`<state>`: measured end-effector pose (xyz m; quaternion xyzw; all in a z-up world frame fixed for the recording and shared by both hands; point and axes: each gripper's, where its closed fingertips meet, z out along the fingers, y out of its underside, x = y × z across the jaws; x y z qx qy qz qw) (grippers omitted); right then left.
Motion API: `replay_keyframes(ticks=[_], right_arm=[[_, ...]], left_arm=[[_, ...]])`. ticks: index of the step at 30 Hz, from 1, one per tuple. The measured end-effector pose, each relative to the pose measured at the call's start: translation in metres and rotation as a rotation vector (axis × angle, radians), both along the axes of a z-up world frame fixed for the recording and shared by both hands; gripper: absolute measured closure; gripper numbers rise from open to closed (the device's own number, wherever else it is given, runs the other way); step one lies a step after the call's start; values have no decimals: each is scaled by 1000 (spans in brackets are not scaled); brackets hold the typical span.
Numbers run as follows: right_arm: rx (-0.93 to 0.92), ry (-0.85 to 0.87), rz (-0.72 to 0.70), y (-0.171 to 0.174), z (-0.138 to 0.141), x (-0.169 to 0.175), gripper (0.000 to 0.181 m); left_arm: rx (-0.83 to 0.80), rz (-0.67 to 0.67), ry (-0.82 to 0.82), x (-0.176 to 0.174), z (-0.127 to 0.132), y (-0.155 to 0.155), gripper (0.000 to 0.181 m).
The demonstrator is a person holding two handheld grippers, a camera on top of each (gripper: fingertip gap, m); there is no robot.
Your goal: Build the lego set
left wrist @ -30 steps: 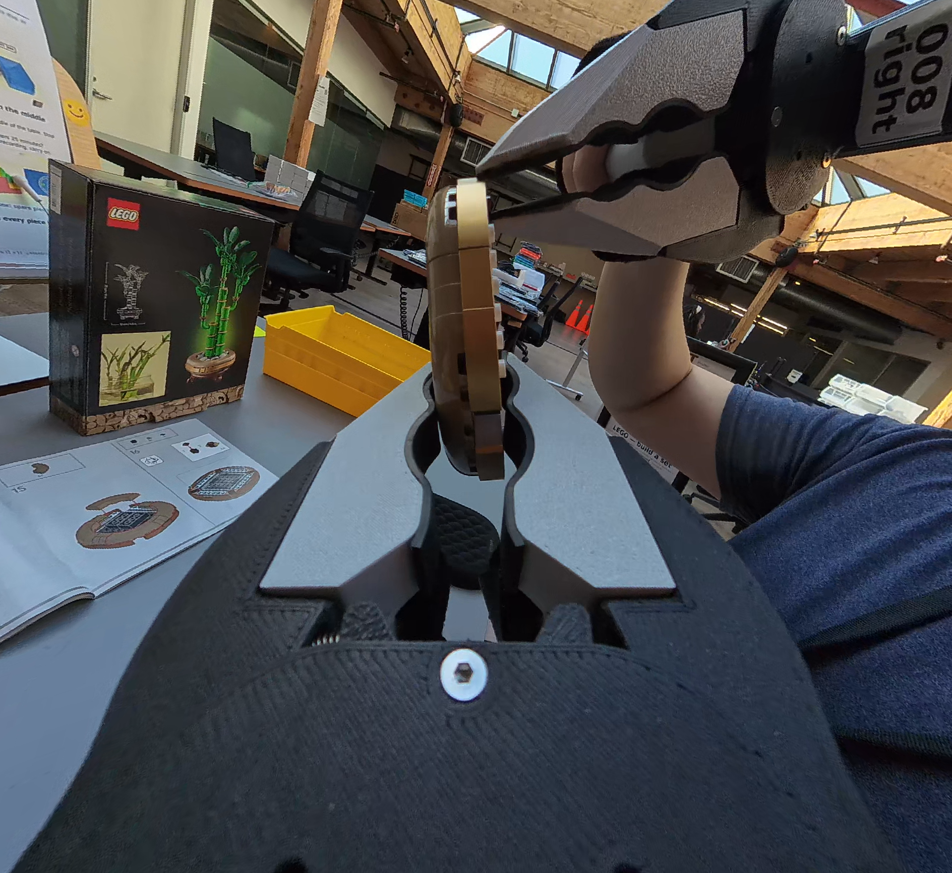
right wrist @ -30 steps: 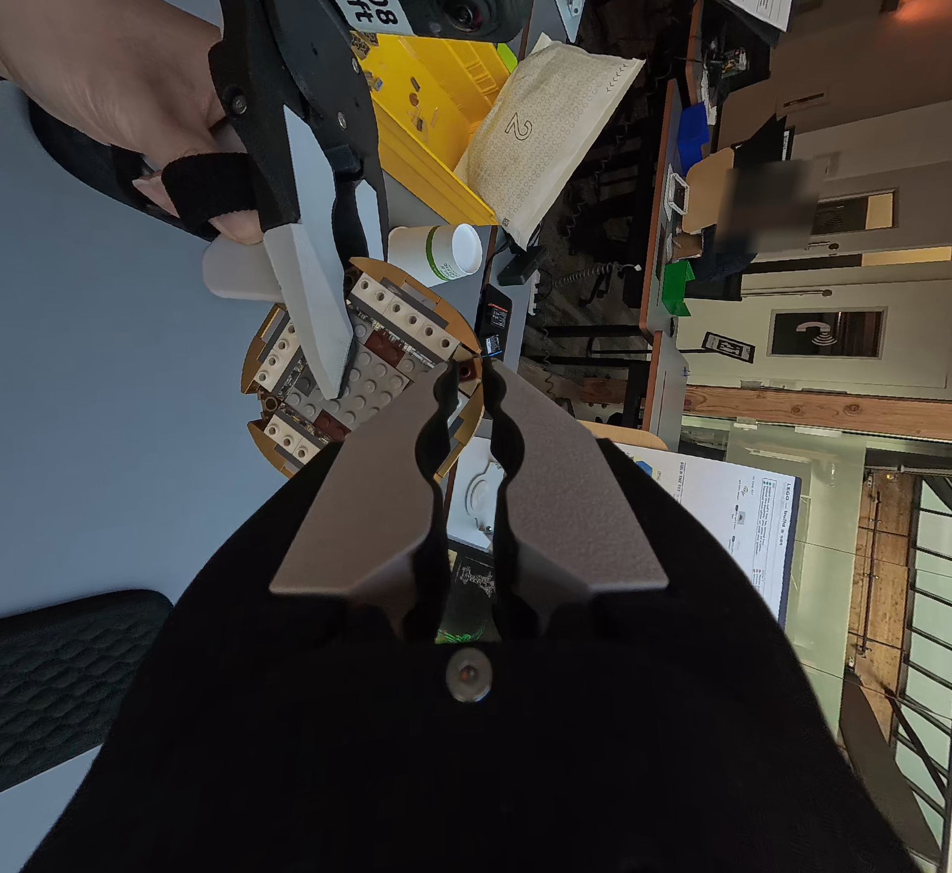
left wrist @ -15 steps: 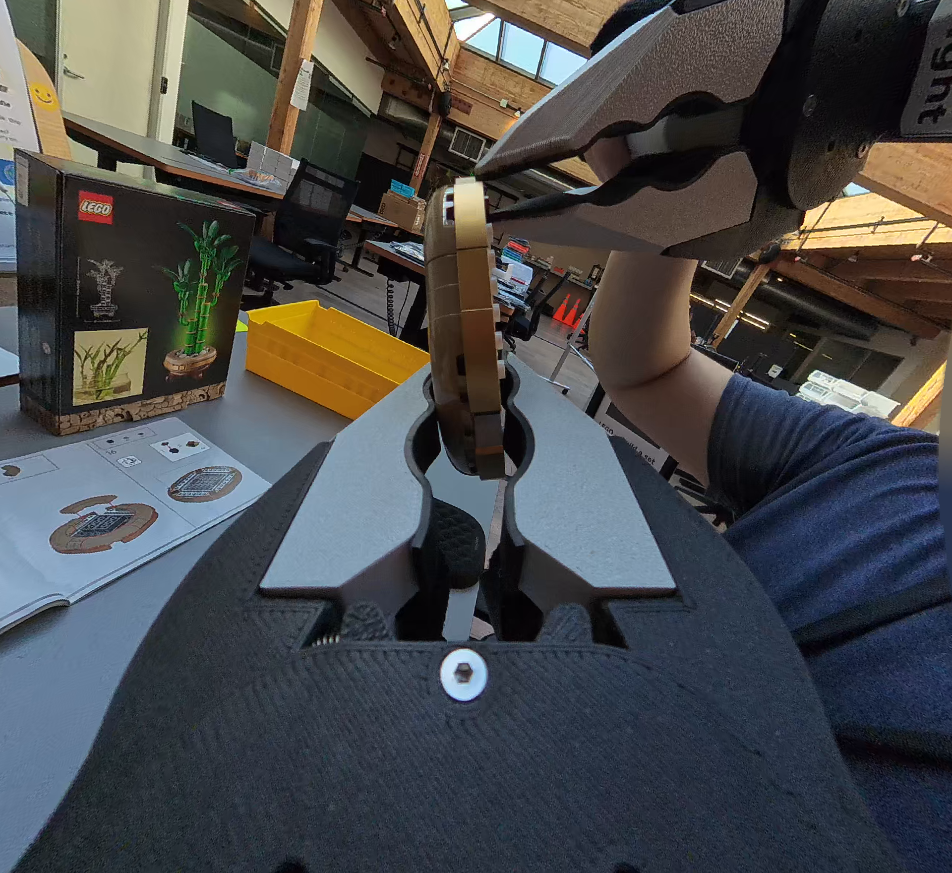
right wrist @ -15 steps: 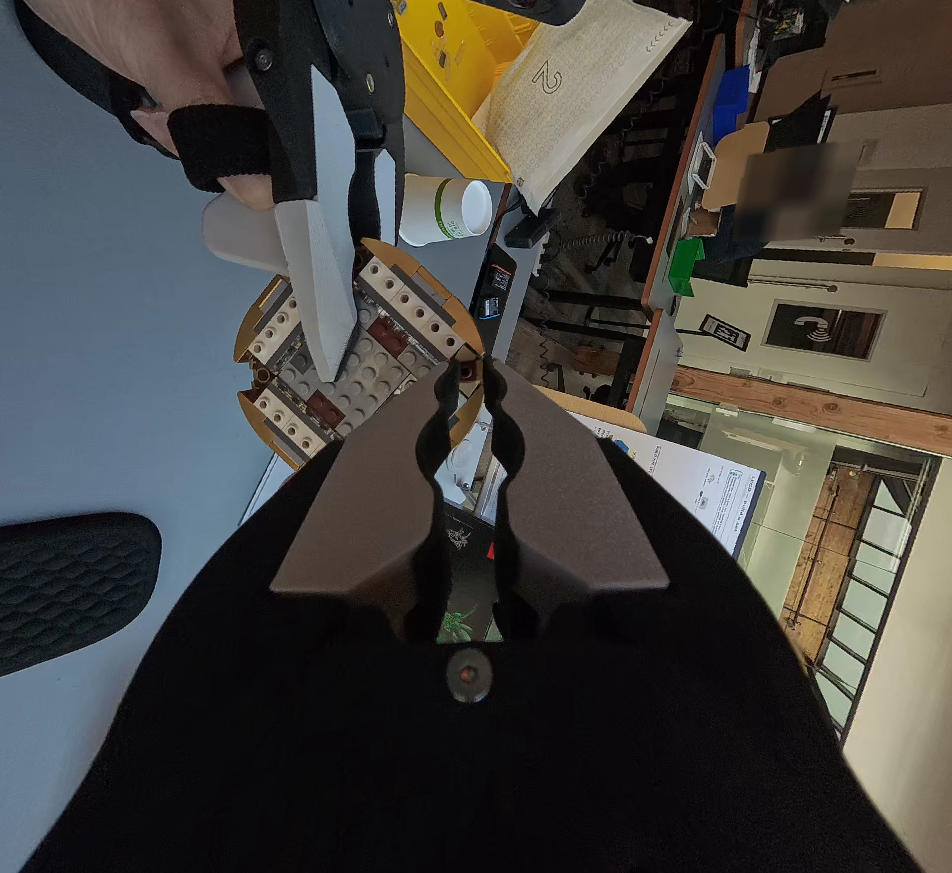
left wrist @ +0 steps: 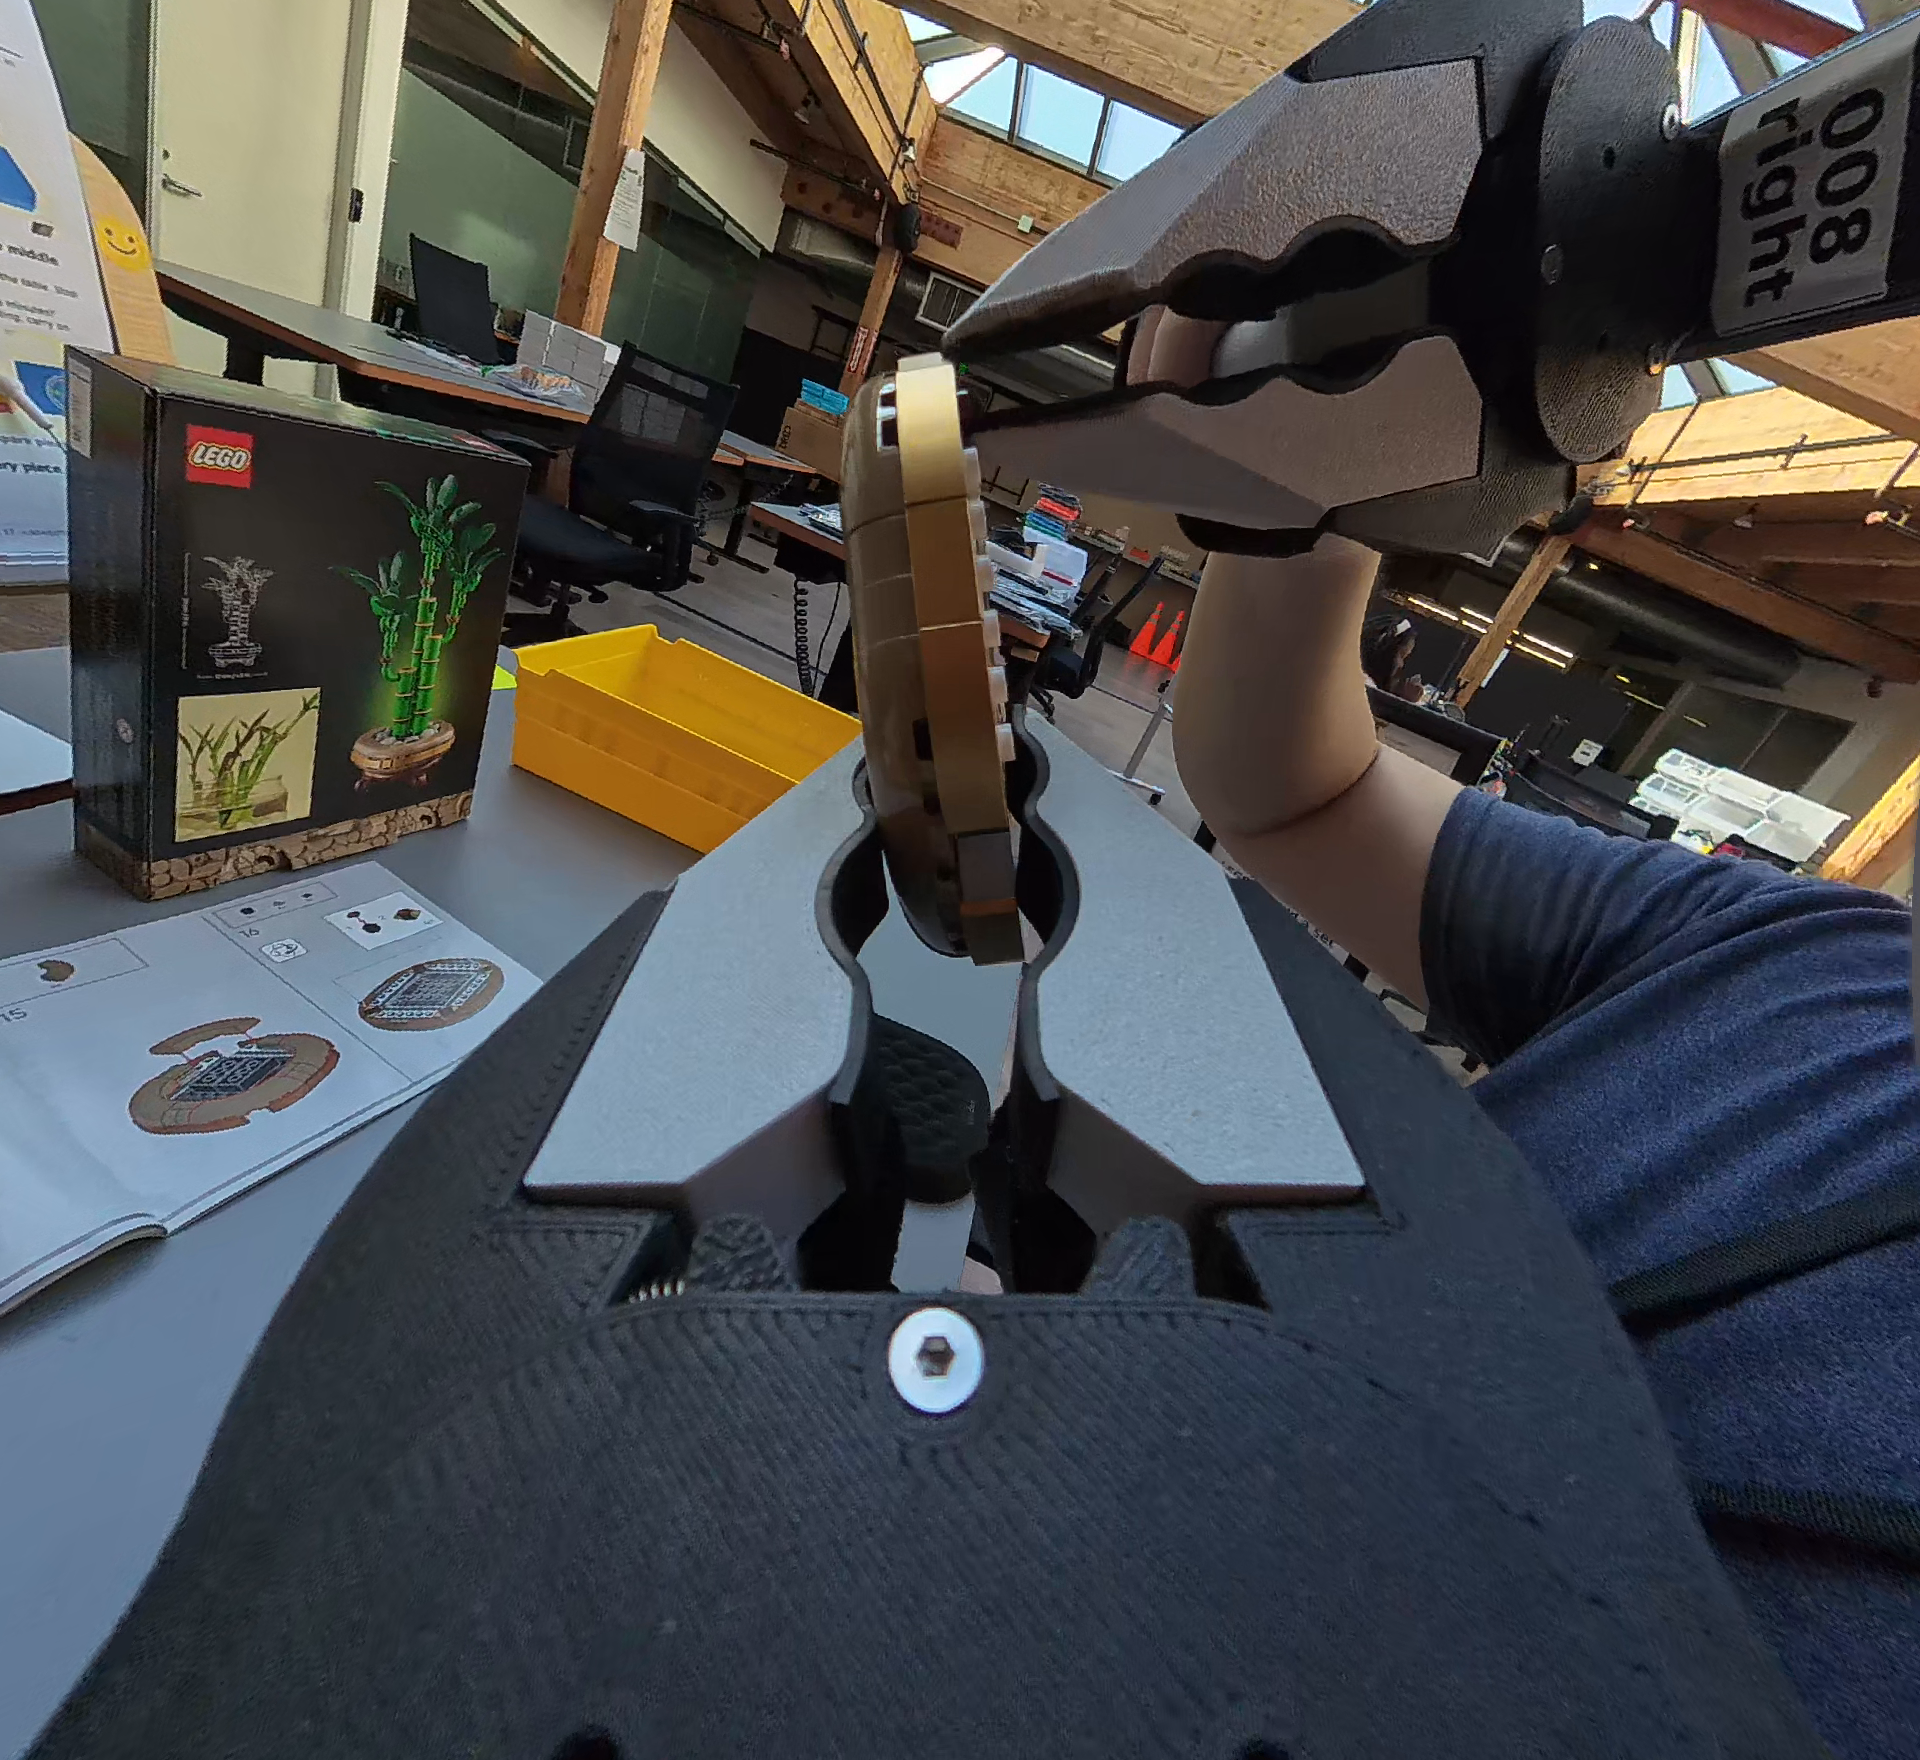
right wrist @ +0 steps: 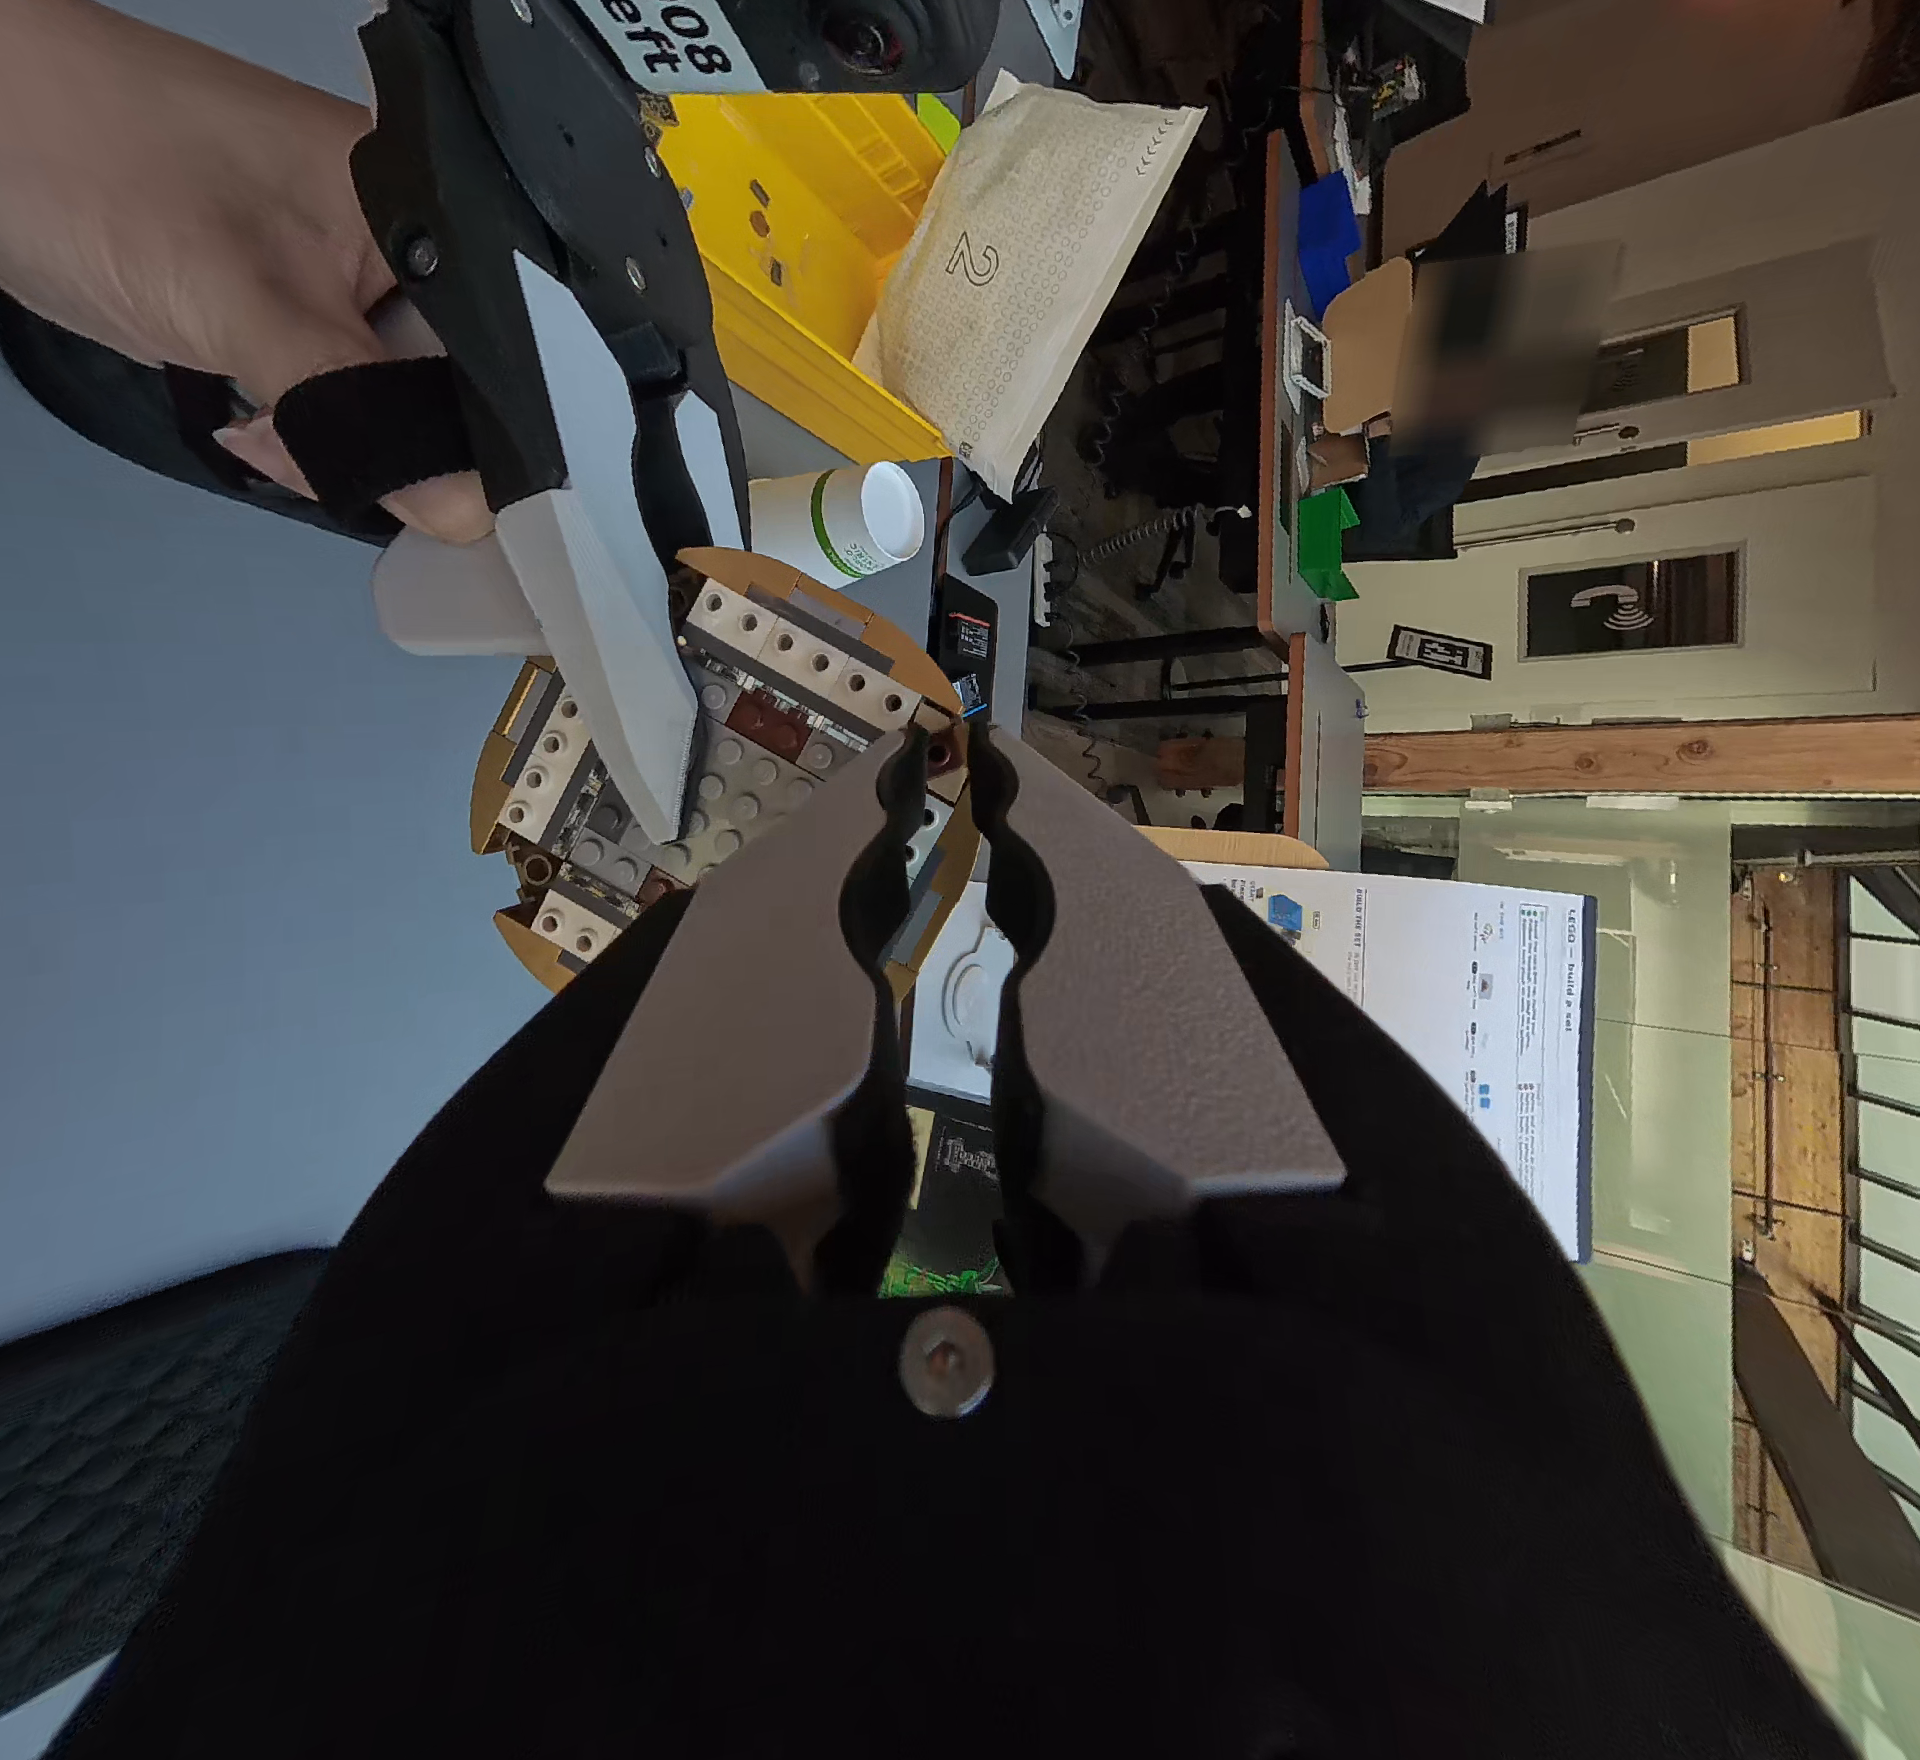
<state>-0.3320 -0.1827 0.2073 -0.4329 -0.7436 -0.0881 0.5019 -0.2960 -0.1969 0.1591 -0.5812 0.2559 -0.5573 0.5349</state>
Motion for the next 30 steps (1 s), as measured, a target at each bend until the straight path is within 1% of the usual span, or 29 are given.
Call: replay_keyframes(ticks=[5, 7, 9, 11, 13, 15, 20, 24, 27, 30], right_arm=[[-82, 89, -39, 0, 1, -1, 175], [-83, 108, -35, -1, 2, -1, 174], [-19, 64, 11, -3, 2, 0, 174], [6, 12, 49, -6, 2, 3, 171], [21, -17, 41, -4, 7, 7, 169], [5, -55, 89, -12, 8, 9, 168], [58, -158, 80, -9, 7, 17, 167], [43, -120, 84, -10, 26, 19, 165], [-15, -60, 69, -8, 43, 18, 157], [-83, -51, 76, -10, 44, 16, 154]], left_arm=[[0, 0, -9, -1, 1, 1, 163], [0, 0, -13, -2, 1, 1, 164], [-2, -16, -16, -2, 1, 0, 164], [-9, -45, -25, 0, 2, -2, 164], [-4, -35, -12, 1, 1, -1, 164], [6, -16, 17, 2, -2, 0, 163], [16, -28, 19, 5, -1, -3, 163], [3, -50, -3, 3, 0, -4, 164], [-25, -87, -48, 2, 3, -6, 164], [-50, -115, -93, 0, 5, -6, 164]])
